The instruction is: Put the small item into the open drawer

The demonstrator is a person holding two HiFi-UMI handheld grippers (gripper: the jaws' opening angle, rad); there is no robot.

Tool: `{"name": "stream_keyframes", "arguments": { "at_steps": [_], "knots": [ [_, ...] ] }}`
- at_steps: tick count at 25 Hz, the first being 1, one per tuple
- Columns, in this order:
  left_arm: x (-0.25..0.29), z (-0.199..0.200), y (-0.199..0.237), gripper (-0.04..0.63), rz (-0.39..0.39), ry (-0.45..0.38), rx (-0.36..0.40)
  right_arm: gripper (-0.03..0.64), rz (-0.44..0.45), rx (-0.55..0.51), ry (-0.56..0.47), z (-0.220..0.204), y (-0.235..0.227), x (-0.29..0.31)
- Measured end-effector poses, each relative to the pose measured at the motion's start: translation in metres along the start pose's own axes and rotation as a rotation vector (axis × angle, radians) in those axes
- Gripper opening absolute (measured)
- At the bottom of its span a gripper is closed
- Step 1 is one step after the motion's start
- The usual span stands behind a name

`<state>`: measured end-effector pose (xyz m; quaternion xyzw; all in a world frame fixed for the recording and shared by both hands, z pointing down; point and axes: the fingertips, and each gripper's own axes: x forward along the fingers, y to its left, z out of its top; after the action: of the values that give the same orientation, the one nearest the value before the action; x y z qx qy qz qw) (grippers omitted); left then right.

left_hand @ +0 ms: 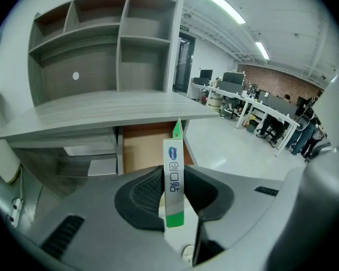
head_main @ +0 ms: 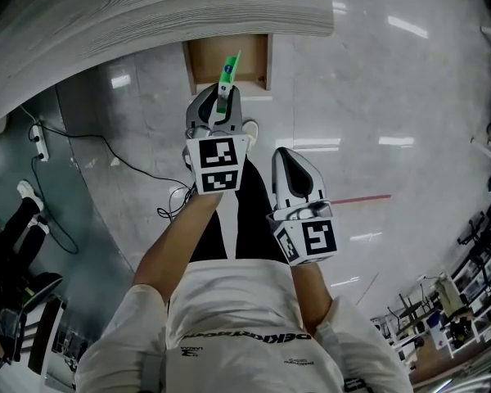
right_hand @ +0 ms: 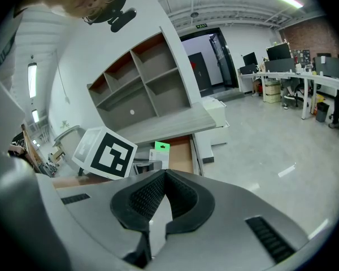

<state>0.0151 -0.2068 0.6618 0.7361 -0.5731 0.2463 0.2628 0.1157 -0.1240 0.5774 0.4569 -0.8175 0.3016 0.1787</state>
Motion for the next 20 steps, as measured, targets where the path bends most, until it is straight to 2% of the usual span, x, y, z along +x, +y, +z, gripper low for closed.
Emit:
{"name": "stream_keyframes", "arguments": {
  "at_steps": [20],
  "knots": [
    [0.051, -0.025, 0.011, 0.103, 0.047, 0.051, 0.003, 0.031, -0.024, 0.008, 0.014, -0.013, -0.01, -0.003]
  ]
}}
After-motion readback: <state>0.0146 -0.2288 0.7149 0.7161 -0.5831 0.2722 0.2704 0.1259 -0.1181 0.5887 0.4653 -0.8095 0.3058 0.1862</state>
